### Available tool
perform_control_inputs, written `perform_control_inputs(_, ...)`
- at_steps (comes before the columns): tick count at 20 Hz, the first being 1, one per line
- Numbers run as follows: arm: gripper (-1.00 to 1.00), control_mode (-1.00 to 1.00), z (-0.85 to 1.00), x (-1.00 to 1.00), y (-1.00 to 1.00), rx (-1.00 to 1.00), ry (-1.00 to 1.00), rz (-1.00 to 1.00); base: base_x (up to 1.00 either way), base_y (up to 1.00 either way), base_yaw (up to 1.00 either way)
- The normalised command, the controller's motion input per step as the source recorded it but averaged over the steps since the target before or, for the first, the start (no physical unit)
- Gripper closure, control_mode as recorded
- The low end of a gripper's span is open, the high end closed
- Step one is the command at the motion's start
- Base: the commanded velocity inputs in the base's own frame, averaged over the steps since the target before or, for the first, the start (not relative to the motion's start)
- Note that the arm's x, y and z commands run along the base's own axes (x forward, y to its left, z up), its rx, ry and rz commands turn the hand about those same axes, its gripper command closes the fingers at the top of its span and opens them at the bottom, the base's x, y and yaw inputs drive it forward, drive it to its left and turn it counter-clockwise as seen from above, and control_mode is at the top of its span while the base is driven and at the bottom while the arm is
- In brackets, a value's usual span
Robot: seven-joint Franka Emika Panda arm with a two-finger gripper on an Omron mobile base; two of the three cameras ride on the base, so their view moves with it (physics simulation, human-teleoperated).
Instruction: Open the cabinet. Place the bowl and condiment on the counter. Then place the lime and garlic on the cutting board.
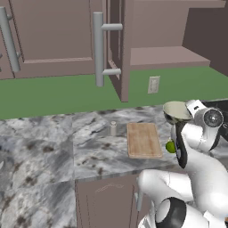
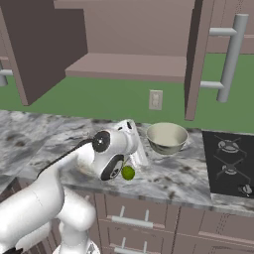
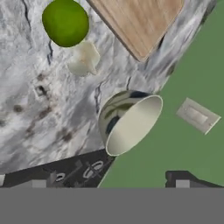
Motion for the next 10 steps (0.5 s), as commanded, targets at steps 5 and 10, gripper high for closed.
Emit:
perform_control_inputs(5, -1.00, -1.00, 0.19, 0.00, 0.20, 0.32, 0.50, 0.29, 0.00, 0.00, 0.00)
perform_control_inputs(10, -1.00, -1.00, -0.83, 0.00, 0.00, 0.29, 0.34, 0.36, 0.00, 0.00, 0.00)
